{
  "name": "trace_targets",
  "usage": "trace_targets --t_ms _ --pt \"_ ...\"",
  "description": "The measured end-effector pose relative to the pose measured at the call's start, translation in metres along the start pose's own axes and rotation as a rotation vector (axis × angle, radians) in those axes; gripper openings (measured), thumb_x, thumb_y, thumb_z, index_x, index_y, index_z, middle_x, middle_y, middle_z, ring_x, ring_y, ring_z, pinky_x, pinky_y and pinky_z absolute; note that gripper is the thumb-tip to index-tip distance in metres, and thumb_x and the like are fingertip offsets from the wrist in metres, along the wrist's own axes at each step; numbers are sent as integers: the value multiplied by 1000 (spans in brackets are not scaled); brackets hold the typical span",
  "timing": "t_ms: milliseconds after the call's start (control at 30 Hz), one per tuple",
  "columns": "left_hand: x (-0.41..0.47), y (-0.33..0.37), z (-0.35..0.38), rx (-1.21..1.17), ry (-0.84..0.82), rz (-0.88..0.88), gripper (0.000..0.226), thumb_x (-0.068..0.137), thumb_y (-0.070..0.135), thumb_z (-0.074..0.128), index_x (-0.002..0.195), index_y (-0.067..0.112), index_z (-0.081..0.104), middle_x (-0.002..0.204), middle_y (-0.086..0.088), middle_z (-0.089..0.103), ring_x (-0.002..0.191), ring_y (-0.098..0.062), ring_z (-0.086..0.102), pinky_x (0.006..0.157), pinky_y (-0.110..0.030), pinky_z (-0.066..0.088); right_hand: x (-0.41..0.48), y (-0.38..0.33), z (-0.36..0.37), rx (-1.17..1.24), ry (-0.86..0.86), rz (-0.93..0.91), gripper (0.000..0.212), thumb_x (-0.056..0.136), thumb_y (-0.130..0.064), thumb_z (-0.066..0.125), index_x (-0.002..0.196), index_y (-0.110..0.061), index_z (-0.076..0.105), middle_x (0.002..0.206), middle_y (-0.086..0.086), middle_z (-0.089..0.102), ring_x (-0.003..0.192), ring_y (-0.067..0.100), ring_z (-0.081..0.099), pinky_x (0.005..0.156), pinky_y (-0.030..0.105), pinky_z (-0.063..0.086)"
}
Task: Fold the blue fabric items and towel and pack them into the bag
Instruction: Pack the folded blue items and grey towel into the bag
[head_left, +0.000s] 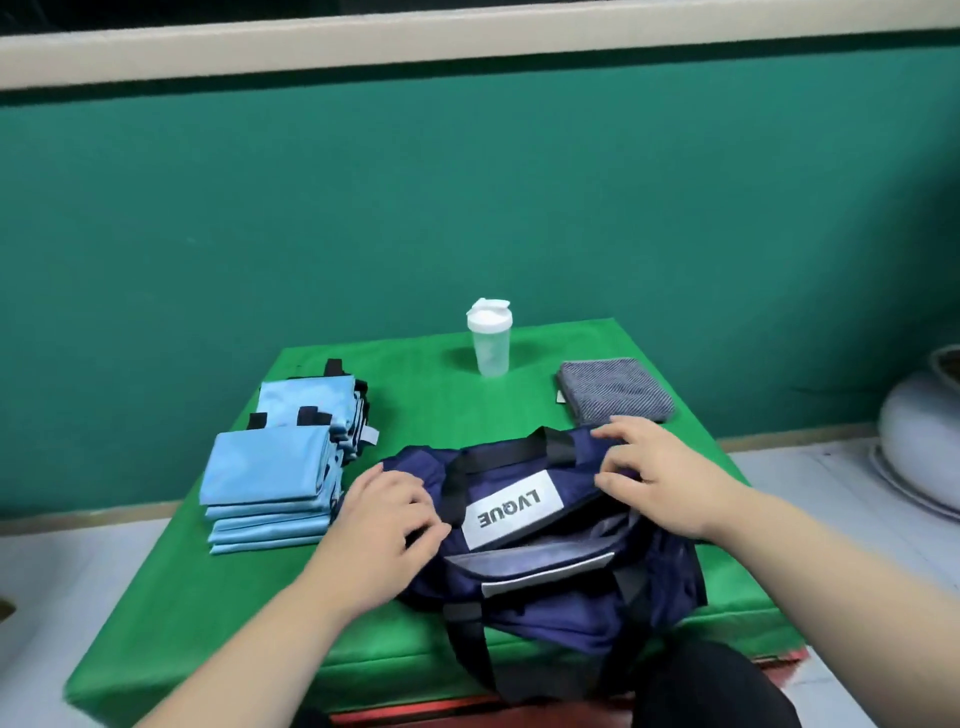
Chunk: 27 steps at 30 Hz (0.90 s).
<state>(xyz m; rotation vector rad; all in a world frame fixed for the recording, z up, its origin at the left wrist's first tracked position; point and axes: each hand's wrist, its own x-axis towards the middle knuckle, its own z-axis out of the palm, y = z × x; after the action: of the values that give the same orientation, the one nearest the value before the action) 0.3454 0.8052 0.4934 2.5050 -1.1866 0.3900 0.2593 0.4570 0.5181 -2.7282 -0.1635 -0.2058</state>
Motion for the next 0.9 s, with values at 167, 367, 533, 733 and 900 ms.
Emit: trace_targets --t_ms 167,367,533,733,900 --pt "11 9 2 359 -464 140 39 95 49 37 93 33 72 86 15 69 122 -8 46 117 -59 -10 13 -23 32 -300 -106 -176 31 78 -47 47 82 -29 72 104 -12 57 110 13 51 109 42 36" --pt "4 5 2 459 -575 166 47 97 49 29 106 35 74 150 10 45 151 -24 14 111 -61 -22 2 -21 48 -476 -311 -64 42 86 -57 47 112 -32 70 144 -4 37 147 22 15 121 54 1" --pt "6 -3 7 551 -607 69 58 93 57 31 125 22 64 167 0 1 151 -28 -18 114 -61 -19 4 -22 58 -494 -394 4 54 87 -60 41 124 -29 65 165 0 13 153 23 -8 120 58 -5" --pt "21 -18 11 332 -484 -112 70 81 67 50 134 22 45 166 2 -6 152 -22 -5 122 -49 9 8 -16 63 -491 -406 78 70 84 -69 38 138 -28 54 168 -1 0 152 22 -16 120 57 -9" --pt "44 -34 9 5 -282 -312 82 68 61 70 132 22 37 163 13 -6 145 -19 13 114 -41 31 19 -3 60 -458 -335 184 91 77 -79 36 151 -25 35 166 -2 -16 151 20 -22 120 58 -7"
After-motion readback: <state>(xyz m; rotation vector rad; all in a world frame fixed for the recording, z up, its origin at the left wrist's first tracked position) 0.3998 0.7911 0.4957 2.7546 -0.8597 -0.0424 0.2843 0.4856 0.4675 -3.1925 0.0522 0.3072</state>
